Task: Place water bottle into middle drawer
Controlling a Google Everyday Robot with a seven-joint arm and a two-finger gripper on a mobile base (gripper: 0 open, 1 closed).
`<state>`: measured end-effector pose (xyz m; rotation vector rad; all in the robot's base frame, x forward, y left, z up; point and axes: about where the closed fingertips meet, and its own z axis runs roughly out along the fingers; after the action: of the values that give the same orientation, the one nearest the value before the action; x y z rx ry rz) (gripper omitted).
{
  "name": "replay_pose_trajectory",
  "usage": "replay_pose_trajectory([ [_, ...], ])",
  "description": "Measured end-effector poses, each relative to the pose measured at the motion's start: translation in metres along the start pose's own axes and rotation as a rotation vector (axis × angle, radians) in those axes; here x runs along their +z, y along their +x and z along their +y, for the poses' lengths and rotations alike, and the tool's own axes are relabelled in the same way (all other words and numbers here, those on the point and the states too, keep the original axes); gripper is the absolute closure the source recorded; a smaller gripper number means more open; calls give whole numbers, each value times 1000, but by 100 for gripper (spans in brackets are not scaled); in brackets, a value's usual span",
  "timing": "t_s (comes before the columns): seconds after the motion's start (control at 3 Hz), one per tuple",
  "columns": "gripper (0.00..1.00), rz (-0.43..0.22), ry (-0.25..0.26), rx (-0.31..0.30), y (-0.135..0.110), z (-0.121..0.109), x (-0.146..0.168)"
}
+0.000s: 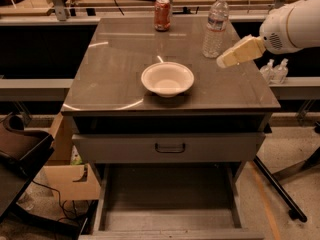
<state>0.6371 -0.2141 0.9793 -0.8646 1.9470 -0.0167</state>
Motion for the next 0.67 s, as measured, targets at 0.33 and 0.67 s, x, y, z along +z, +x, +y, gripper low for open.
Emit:
replay_pose_trajectory([
  [0.33, 0, -111, 33, 84, -1, 3, 11],
  [0.67, 0, -188, 54, 148, -5, 6, 16],
])
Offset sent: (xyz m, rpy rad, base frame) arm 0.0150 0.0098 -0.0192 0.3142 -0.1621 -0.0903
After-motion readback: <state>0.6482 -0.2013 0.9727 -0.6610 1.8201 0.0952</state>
